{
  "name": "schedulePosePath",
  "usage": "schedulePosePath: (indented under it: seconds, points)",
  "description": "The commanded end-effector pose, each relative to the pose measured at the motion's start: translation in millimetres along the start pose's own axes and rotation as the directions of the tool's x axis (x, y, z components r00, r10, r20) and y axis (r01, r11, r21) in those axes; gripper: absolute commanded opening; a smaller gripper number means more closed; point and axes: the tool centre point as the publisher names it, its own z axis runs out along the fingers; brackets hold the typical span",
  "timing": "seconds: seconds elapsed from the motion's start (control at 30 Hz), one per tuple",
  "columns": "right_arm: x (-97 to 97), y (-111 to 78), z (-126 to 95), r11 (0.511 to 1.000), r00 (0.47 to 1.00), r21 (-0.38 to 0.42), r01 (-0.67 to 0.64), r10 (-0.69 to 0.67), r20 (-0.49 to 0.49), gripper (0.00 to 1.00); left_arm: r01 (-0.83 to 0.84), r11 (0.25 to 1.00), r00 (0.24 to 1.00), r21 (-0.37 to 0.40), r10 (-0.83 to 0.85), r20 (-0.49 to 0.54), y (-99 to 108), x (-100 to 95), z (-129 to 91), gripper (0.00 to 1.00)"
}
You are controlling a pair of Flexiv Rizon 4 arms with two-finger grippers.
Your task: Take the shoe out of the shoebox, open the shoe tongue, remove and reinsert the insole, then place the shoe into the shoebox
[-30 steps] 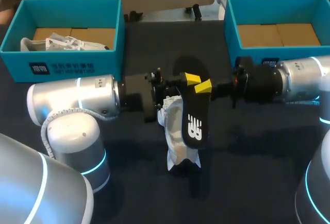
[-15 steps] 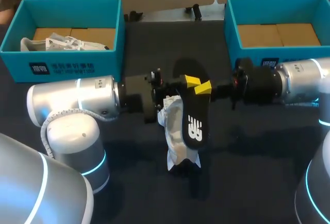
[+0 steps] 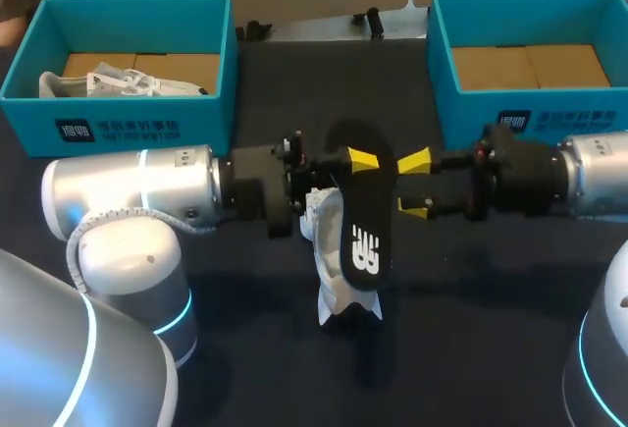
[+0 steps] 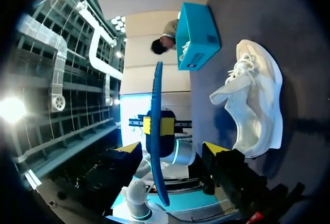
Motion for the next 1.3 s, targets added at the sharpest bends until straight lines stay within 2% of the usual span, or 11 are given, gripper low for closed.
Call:
schedulePosePath:
  seconds: [0.03,0.13,0.4,0.63,0.8,1.3]
  points:
    - [3.3,-12.3,-23,0.997,1.0,-0.074,0.013,-0.012,0.013,1.0,0.015,1.0,1.0,0.006,-0.015,-0.013,-8,-2.3,-13,0.0]
    - [-1.0,-13.1,-34,0.995,1.0,-0.095,0.008,-0.007,0.014,1.0,0.029,1.0,0.999,0.007,-0.029,-0.021,-10,0.4,-16,0.0]
    - [-9.4,-11.8,-60,0.996,0.999,-0.089,0.019,-0.015,0.051,1.0,0.057,0.998,0.998,0.009,-0.057,-0.027,-20,6.7,-25,0.0]
    - [-14.6,-11.3,-82,0.997,0.997,-0.045,0.065,-0.063,0.048,1.0,0.071,0.997,0.997,0.011,-0.07,-0.033,-25,7.9,-30,0.0]
    - [-19.4,-9.2,-88,0.994,0.992,0.038,0.099,-0.102,0.074,1.0,0.078,0.997,0.996,0.017,-0.077,-0.036,-29,8.7,-33,0.0]
    - [-19.4,-9.2,-88,0.994,0.992,0.038,0.099,-0.102,0.074,1.0,0.089,0.996,0.995,0.012,-0.088,-0.036,-30,8.8,-35,0.0]
